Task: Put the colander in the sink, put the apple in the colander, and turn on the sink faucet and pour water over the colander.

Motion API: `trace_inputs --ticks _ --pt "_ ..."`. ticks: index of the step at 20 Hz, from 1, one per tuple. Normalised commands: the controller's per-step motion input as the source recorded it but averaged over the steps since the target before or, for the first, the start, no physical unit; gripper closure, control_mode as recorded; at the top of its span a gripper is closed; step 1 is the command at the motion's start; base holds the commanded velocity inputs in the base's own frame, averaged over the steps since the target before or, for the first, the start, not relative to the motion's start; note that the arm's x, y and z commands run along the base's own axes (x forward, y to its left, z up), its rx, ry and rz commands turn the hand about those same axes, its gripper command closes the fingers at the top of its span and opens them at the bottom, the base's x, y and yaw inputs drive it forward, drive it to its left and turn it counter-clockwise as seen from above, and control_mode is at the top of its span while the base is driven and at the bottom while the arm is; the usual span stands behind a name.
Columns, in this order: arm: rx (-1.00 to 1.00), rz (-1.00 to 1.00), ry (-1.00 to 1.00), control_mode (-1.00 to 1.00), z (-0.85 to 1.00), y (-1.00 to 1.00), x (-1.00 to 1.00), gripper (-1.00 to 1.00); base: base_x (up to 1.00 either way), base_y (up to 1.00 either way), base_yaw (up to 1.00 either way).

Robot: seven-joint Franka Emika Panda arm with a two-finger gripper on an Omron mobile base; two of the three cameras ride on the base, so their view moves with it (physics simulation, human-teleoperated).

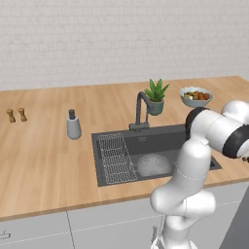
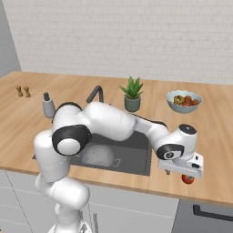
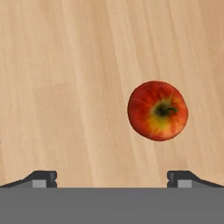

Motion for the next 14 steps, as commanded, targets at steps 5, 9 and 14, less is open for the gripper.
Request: trace_inputs --ticks 5,9,14 --pt "0.0 0.0 0.0 -1.0 -0.14 -0.2 0.02 -1.0 0.0 0.0 0.0" --pt "0.0 0.0 0.0 -1.0 -0.14 -0.22 0.0 -1.0 0.0 0.0 0.0" --pt "0.0 0.0 0.0 -1.0 -0.05 -0.23 0.14 -1.0 0.0 0.0 0.0"
